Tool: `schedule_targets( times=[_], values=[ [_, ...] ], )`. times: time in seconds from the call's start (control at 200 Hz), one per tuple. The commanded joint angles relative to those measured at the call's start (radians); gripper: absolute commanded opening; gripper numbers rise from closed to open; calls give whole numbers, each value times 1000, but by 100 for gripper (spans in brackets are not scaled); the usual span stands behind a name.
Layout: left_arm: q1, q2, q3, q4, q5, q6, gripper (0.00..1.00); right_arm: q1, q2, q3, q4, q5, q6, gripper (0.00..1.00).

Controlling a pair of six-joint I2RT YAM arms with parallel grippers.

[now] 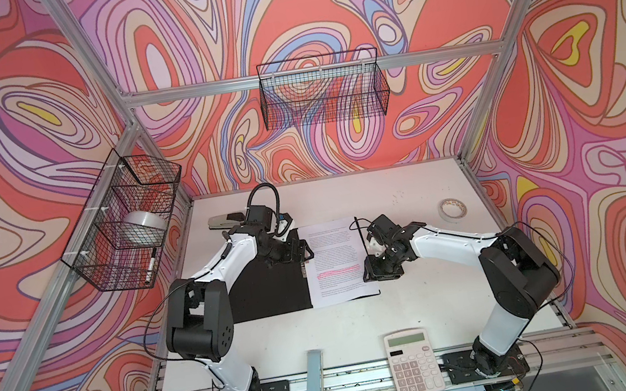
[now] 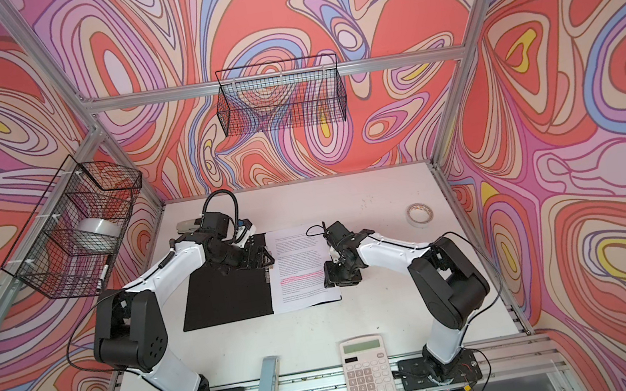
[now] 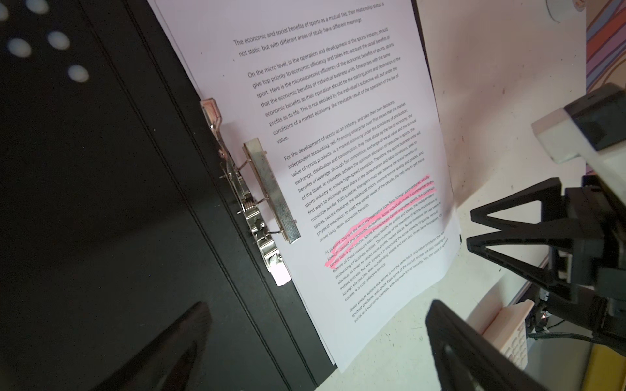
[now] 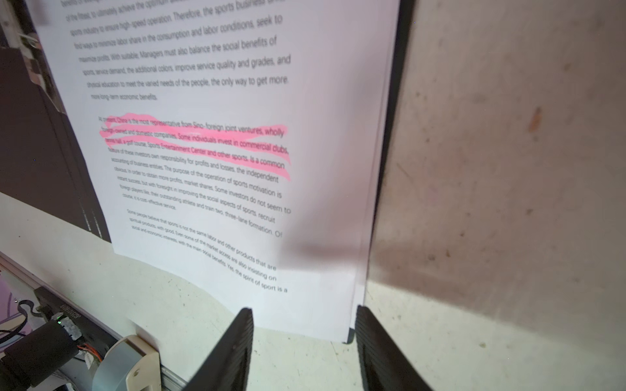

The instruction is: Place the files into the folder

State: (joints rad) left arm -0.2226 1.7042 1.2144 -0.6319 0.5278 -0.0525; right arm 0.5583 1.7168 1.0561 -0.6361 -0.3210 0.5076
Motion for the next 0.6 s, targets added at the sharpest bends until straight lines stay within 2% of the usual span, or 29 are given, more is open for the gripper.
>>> schedule_targets(
  times=[0.0,0.591],
  values=[
    [5,7,-13,3,17,20,100,12,24,-7,4,24,10,52],
    [5,13,-26,5,24,8,100,50,49,15,0,18,11,54]
  ],
)
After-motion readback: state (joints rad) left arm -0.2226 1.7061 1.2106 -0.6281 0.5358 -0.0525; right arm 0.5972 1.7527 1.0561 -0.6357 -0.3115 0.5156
